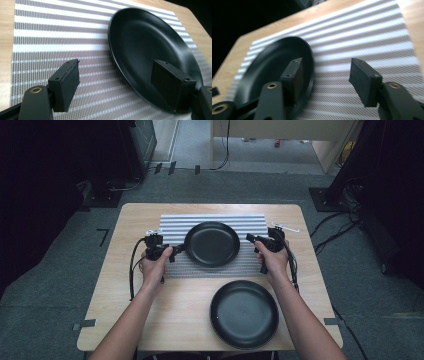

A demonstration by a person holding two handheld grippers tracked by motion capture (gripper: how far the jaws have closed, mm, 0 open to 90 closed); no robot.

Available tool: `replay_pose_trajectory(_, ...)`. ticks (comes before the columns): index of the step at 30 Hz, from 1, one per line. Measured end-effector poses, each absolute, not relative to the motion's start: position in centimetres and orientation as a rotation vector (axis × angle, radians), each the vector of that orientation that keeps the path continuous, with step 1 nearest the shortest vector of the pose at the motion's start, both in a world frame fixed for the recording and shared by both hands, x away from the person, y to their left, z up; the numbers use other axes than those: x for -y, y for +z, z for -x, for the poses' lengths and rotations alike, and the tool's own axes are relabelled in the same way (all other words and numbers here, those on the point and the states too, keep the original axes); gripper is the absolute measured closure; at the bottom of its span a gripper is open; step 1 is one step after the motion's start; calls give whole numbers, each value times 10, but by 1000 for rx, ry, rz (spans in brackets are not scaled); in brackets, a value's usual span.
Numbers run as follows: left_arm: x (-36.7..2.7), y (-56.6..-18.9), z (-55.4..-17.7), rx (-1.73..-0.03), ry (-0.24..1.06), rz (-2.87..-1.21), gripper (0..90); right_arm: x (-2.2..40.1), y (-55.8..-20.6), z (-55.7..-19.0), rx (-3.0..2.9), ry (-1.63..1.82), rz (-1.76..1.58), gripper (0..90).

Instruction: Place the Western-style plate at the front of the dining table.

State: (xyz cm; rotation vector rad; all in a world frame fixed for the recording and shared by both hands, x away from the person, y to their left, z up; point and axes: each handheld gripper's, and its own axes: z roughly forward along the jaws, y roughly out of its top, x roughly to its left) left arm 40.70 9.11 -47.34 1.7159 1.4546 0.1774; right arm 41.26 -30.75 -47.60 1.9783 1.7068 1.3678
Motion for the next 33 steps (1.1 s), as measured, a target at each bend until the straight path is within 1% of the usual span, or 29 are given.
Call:
replay_pose_trajectory(4, -100, -469, -392, -1423, 186, -1694, 225, 320, -482, -396, -1762, 1338, -1924, 391)
replay_pose_trajectory(8, -107, -470, -379, -1418, 184, -1697, 226, 330, -485, -378, -1783, 1399, -1917, 357)
replay_pose_trajectory(12, -113, -470, -363, -1406, 179, -1708, 234, 337, -484, -360, -1806, 1383, -1896, 345)
replay_pose_trajectory(17, -125, -471, -339, -1383, 208, -1718, 217, 349, -483, -337, -1814, 1374, -1840, 322)
replay_pose_trajectory(24, -144, -477, -309, -1353, 238, -1760, 222, 365, -487, -312, -1841, 1364, -1815, 293)
replay_pose_trajectory(33, -167, -483, -284, -1392, 287, -1769, 207, 386, -487, -281, -1857, 1329, -1755, 270)
